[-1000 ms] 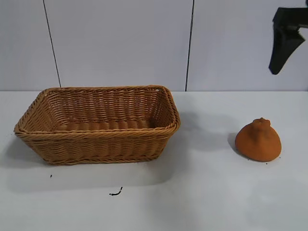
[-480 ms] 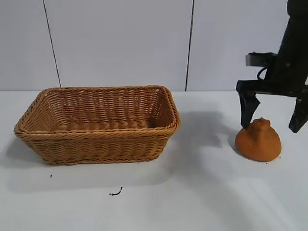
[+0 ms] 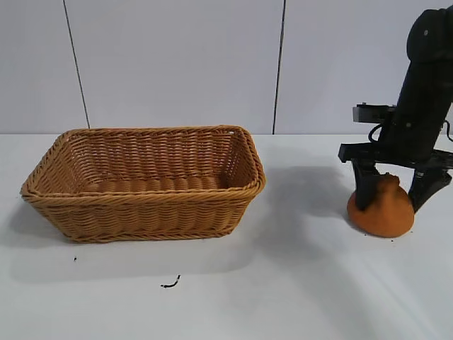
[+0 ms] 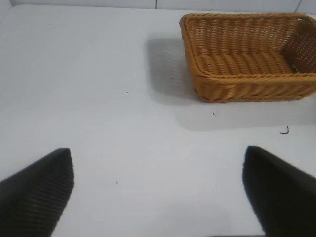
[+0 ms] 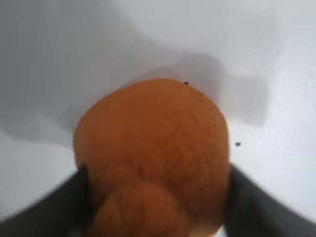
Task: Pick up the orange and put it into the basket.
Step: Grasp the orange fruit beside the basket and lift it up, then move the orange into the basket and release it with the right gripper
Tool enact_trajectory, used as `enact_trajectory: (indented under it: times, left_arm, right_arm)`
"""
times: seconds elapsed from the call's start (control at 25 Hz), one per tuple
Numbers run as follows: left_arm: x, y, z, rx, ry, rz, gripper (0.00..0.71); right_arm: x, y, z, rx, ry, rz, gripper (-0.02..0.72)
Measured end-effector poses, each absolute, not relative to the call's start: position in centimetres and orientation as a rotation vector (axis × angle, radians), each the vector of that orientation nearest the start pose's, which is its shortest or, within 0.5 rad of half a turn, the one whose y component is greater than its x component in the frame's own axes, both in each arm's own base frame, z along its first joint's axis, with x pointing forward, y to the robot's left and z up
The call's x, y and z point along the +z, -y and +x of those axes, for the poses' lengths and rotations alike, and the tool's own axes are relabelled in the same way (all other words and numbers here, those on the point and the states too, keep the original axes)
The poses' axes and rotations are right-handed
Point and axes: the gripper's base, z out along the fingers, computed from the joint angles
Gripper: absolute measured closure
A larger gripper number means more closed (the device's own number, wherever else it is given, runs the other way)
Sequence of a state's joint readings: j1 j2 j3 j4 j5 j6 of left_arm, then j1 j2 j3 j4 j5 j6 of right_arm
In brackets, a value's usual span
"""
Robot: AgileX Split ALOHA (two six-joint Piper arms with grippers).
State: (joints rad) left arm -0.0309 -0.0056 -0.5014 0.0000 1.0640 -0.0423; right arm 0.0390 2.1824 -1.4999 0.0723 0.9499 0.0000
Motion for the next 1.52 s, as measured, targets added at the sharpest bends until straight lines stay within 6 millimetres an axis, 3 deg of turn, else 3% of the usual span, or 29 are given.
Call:
enact_trajectory:
  times: [0.08, 0.12, 0.32, 0.6, 0.8, 1.08, 1.36, 1.52]
  left_arm:
    - [27.7, 0.0, -0.6, -0.046, -2.041, -0.012, 0.044]
    - [27.7, 0.0, -0.6, -0.046, -2.04, -0.012, 0.044]
    - [27.7, 0.0, -0.6, -0.046, -2.04, -0.012, 0.044]
    - [27.7, 0.0, -0.6, -0.046, -2.04, -0.012, 0.044]
    - [27.7, 0.0, -0.6, -0.046, -2.04, -0.012, 0.044]
    - [27.7, 0.0, -0.6, -0.046, -2.04, -0.012, 0.044]
    - [27.7, 0.0, -0.6, -0.046, -2.04, -0.012, 0.044]
    - [27.7, 0.0, -0.6, -0.046, -2.04, -0.012, 0.044]
  right_arm:
    - [12.4, -2.2, 41.6, 0.094, -3.11, 0.003, 0.62]
    - [12.9, -2.2, 41.6, 0.095, -3.1, 0.002, 0.655]
    - [16.7, -2.2, 42.5, 0.093, -3.03, -0.01, 0.653]
    - [25.5, -2.5, 43.8, 0.137, -2.899, -0.022, 0.653]
    - [29.1, -3.7, 44.6, 0.158, -2.789, -0.063, 0.653]
    - [29.8, -9.5, 43.8, 0.198, -2.768, -0.214, 0.653]
    - [29.8, -18.4, 41.9, 0.282, -2.675, -0.414, 0.653]
    - [28.7, -23.3, 40.8, 0.339, -2.62, -0.504, 0.653]
